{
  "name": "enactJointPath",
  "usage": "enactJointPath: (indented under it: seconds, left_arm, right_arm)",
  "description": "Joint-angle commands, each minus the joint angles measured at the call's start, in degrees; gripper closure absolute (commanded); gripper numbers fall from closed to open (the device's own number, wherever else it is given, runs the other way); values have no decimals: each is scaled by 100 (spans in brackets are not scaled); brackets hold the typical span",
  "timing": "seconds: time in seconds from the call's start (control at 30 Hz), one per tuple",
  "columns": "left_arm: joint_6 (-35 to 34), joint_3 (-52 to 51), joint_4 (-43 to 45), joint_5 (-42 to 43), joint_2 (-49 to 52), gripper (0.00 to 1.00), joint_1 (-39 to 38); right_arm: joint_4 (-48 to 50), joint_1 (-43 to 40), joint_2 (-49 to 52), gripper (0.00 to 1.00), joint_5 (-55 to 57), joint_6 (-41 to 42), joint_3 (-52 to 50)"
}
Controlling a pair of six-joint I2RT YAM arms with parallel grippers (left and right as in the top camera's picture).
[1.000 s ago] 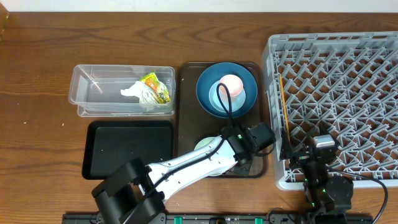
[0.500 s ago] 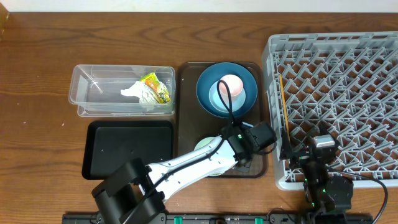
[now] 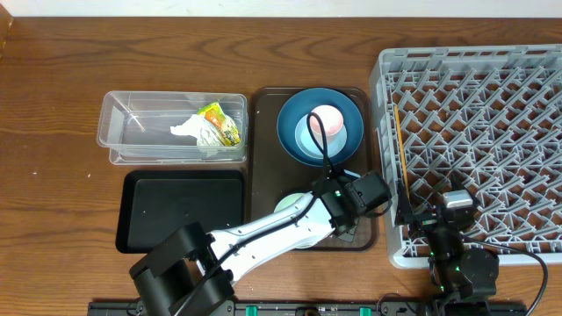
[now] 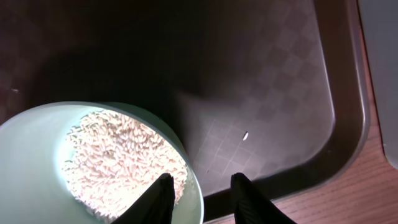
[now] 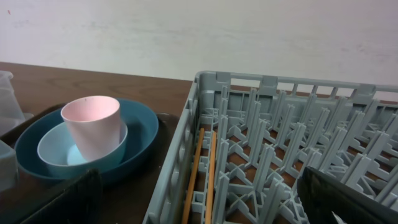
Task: Sort waste into correct bins and load items into the dishwasher rack
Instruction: 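Move the left gripper right to the mint bowl of rice, then grasp the rim of the mint rice bowl with the left gripper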
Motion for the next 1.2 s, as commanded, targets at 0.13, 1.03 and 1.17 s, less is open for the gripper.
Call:
enactJointPath:
  seconds: [0.13, 1.03, 1.17]
  left_arm:
    - [-13, -269, 177, -90, 61, 67, -17]
    - [-249, -411, 221, -90, 61, 67, -17]
    - [-247, -511, 221, -111, 61, 67, -17]
  right_arm:
    - [-22, 59, 2, 1, 0, -61, -7]
    - [-22, 59, 2, 1, -2, -61, -7]
    - [-22, 61, 2, 1, 0, -61, -7]
